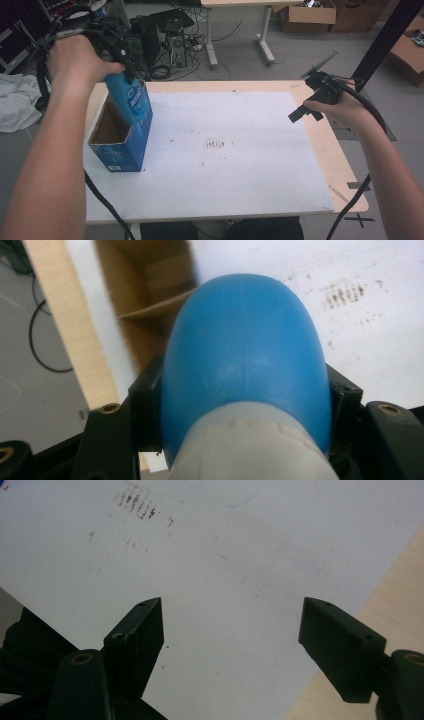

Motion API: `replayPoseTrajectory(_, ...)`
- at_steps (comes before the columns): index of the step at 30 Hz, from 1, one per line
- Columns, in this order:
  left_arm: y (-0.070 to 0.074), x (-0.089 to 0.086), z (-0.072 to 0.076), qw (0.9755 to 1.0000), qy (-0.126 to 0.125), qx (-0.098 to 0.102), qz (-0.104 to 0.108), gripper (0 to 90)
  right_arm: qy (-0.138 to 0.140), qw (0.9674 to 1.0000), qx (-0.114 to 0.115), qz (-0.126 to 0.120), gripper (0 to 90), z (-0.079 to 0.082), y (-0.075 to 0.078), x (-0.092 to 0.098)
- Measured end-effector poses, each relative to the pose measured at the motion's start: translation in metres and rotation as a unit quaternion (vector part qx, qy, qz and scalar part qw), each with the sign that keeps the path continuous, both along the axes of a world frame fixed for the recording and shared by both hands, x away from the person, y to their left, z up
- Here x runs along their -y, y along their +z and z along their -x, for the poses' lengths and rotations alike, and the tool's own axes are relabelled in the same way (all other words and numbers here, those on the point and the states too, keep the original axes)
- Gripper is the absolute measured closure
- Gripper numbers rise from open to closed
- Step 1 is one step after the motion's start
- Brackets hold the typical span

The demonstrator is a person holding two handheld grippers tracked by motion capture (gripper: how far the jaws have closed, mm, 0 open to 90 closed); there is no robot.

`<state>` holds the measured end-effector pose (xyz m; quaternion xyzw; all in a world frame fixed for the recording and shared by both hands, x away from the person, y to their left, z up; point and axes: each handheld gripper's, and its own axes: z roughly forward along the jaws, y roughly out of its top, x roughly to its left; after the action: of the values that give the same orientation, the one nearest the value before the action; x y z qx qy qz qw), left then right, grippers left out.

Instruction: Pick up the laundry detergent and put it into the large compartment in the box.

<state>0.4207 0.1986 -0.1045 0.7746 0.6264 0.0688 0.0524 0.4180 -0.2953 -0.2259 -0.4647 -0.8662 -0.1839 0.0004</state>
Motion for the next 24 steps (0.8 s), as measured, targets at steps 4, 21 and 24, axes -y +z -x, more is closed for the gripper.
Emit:
replayPoseTrajectory(4, 0.003, -0.014, 0.001, 0.9999, 0.016, 0.001, -0.002, 38.3, -0.002, 1.0000, -0.002, 0.000, 26.4, -0.001, 0.000, 0.000)
replayPoseTrajectory(21, -0.013, -0.046, -0.003, 0.9974, 0.070, -0.014, -0.013, 38.2, -0.006, 1.0000, -0.004, 0.001, 26.4, -0.002, 0.002, 0.002)
replayPoseTrajectory(24, -0.021, -0.048, -0.004, 0.9972, 0.072, -0.016, -0.013, 38.2, -0.006, 1.0000, -0.004, 0.002, 26.4, -0.002, 0.000, 0.002)
